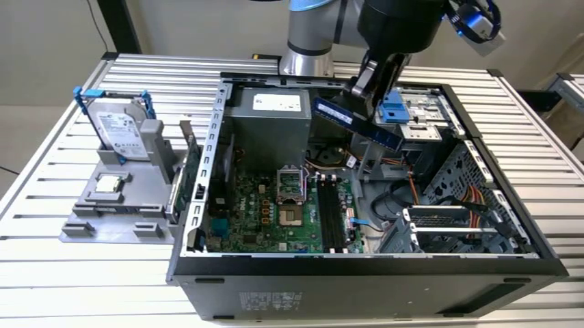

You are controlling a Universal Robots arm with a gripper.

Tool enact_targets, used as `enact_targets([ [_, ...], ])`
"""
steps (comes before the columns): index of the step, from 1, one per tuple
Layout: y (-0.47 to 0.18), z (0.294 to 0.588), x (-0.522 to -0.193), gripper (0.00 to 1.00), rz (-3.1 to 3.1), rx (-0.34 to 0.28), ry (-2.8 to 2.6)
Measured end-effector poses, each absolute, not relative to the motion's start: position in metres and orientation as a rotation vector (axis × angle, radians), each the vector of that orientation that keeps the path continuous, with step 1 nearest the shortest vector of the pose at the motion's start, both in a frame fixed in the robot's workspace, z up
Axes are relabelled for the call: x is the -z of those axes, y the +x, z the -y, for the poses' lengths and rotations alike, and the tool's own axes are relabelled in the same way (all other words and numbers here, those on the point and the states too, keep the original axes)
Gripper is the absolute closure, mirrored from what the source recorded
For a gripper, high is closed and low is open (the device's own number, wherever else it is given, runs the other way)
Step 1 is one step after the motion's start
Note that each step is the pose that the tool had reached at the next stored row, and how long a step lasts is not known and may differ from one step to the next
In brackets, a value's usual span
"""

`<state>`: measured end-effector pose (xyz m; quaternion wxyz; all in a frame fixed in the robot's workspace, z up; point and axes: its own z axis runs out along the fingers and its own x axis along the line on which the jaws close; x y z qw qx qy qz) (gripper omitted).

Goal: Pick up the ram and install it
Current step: 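Insert the ram into the slot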

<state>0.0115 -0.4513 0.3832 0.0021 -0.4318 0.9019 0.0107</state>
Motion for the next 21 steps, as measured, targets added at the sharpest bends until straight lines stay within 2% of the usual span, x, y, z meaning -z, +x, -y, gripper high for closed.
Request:
enact_targets([
  [21,0.0115,0.4513,-0.3827,1.00,-2.956,-0.032,-1.046],
])
